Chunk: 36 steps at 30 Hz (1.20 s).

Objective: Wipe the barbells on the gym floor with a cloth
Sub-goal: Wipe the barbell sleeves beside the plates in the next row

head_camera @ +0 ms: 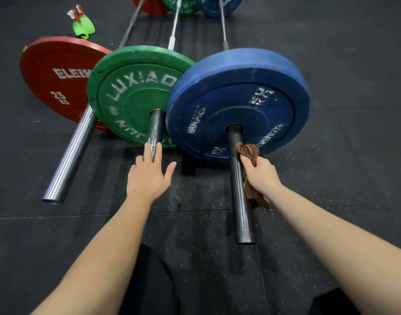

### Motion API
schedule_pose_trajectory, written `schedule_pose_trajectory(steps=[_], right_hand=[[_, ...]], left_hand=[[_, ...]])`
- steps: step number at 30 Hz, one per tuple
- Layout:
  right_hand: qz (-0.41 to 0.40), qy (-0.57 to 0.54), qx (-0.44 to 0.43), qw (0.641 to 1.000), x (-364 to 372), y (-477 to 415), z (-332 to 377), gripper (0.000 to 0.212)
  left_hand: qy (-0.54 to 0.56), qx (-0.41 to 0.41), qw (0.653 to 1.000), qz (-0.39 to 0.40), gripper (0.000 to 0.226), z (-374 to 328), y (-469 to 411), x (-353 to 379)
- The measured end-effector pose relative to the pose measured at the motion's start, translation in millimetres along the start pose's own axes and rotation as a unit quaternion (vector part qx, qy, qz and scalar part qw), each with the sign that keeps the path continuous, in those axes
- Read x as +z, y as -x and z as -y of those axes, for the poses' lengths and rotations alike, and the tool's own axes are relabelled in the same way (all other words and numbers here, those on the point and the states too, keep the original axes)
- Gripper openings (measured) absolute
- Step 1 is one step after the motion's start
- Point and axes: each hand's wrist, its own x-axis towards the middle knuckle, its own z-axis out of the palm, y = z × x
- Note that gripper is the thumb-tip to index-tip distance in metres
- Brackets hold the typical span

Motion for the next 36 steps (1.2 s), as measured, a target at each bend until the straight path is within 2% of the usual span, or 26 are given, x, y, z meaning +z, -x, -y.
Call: schedule_pose_trajectory(steps=[9, 14, 17, 20, 22, 26, 28, 31, 33, 36], right_hand=[[-0.009, -0.002, 0.026, 1.0, 7.3, 60.9, -20.0, 0.048], [0.03, 0.024, 0.042, 0.998, 1.9, 114.7, -39.4, 0.05], [0.081, 0.096, 0.044, 0.991, -8.3, 124.5, -41.8, 0.056], [0.154, 0.218, 0.031, 0.963, -30.2, 106.7, -25.2, 0.053], [0.141, 0.236, 0.019, 0.961, -46.7, 86.3, -7.5, 0.051], [0.014, 0.223, -0.068, 0.972, -57.2, 35.5, 18.2, 0.043], [-0.009, 0.168, -0.11, 0.98, -51.5, 16.0, 32.6, 0.035], [-0.049, 0.079, -0.186, 0.978, -37.7, -6.7, 57.4, 0.038], [-0.068, 0.056, -0.263, 0.961, -26.4, -22.7, 72.4, 0.037], [-0.026, 0.174, -0.351, 0.92, -2.0, -55.7, 68.4, 0.028]], left_hand=[[0.015, 0.001, 1.0, -0.008, 0.08, 2.4, -0.5, 2.0], [0.018, 0.003, 1.0, -0.01, 0.08, 2.4, -0.1, 4.0], [0.017, 0.002, 1.0, -0.009, 0.079, 1.8, 0.6, 3.6], [0.016, 0.003, 1.0, -0.015, 0.079, 1.9, 0.3, 4.1], [0.015, 0.004, 1.0, -0.015, 0.079, 1.5, -0.2, 3.5], [0.021, 0.002, 1.0, -0.014, 0.078, 1.5, -1.5, 3.0], [0.018, -0.002, 1.0, -0.013, 0.079, 2.3, -2.1, 3.2], [0.021, -0.004, 1.0, -0.01, 0.08, 3.6, -3.3, 4.5], [0.03, -0.007, 0.999, -0.014, 0.079, 4.6, -3.7, 4.6], [0.044, -0.009, 0.999, -0.016, 0.078, 5.8, -4.3, 4.0]])
